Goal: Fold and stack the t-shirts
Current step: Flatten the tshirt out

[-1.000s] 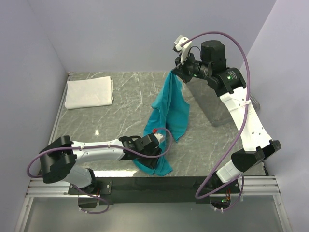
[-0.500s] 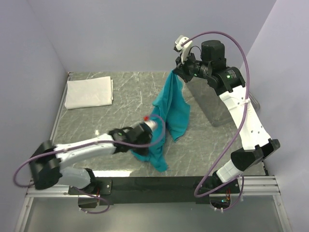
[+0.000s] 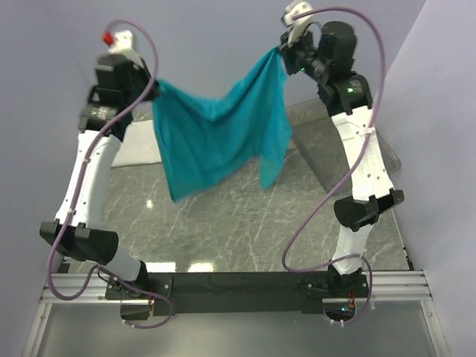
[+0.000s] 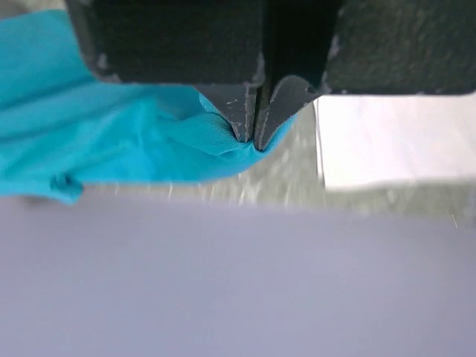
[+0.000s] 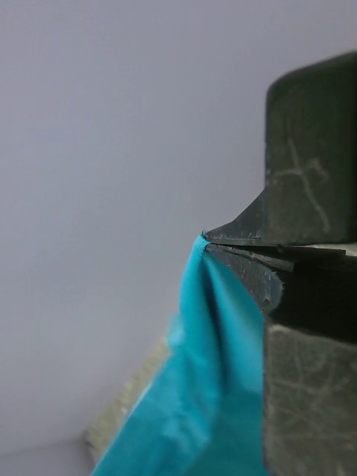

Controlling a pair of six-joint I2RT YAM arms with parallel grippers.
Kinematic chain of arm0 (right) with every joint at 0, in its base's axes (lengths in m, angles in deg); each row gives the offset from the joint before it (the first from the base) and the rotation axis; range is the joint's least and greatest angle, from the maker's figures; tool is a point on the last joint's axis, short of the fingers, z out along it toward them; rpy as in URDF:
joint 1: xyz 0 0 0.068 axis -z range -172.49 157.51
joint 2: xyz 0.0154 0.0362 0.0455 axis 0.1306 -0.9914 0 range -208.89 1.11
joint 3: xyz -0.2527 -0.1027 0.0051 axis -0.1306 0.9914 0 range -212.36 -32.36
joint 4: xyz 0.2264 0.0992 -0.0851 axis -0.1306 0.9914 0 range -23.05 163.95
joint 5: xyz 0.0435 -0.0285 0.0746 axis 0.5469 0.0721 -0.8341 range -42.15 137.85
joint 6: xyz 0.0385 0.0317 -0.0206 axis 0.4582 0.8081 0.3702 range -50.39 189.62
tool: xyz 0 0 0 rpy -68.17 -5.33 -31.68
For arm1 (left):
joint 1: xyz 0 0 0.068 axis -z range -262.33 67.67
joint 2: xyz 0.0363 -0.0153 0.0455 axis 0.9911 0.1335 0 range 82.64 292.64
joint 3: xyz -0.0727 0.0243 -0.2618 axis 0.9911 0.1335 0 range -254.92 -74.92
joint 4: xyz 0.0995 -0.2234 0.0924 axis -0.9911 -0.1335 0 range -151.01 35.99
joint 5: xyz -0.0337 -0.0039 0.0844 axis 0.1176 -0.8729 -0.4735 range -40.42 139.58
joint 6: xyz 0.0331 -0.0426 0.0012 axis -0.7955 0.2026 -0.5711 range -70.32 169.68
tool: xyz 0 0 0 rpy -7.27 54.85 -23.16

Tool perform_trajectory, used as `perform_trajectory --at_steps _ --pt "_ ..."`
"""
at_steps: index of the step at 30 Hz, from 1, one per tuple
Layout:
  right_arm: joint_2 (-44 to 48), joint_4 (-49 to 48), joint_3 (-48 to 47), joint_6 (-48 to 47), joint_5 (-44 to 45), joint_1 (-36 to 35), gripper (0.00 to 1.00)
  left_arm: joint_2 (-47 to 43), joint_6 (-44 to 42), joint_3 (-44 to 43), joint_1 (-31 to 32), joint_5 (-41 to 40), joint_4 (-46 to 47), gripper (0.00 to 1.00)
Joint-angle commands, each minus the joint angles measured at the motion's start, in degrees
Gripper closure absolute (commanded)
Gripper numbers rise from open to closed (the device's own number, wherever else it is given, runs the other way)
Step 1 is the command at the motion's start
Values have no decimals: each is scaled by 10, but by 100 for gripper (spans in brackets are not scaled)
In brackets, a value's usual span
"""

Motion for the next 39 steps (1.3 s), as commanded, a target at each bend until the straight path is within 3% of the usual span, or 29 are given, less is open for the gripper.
perform_trajectory --at_steps 1,5,6,8,9,10,12,14,15,16,19,24,28,33,39 --pt "85 -103 -38 16 -10 33 100 -44 -17 -86 -16 31 27 100" --pt "153 -72 8 30 -120 98 100 -128 -40 -38 -16 61 55 100" --pt "189 -60 31 22 -206 126 100 -149 -47 -17 -16 65 55 100" --pt "244 3 117 -59 -290 141 100 -217 -51 73 -16 90 54 100" --pt "262 39 150 -103 -373 142 100 -240 -49 111 -16 111 50 100" --pt "281 121 224 -191 -397 143 100 -264 -43 194 -15 127 45 100" --pt "337 223 369 -268 -441 136 100 -328 -23 282 -14 175 29 100" --pt "375 269 483 -367 -411 102 100 -384 20 411 -13 211 6 100" --pt "412 271 599 -383 -393 93 100 -401 37 450 -12 228 -1 99" --pt "431 268 656 -397 -367 81 100 -417 74 523 -11 267 -12 99" --pt "487 245 834 -401 -331 73 100 -467 148 625 8 272 -42 99" --pt "532 228 1002 -421 -244 60 100 -490 183 662 26 238 -190 99" --pt "534 235 1013 -433 -216 60 100 -485 208 659 33 198 -251 99" --pt "540 284 960 -447 -251 61 100 -473 241 594 34 40 -335 100" --pt "576 348 896 -481 -265 72 100 -474 278 565 34 -22 -381 100"
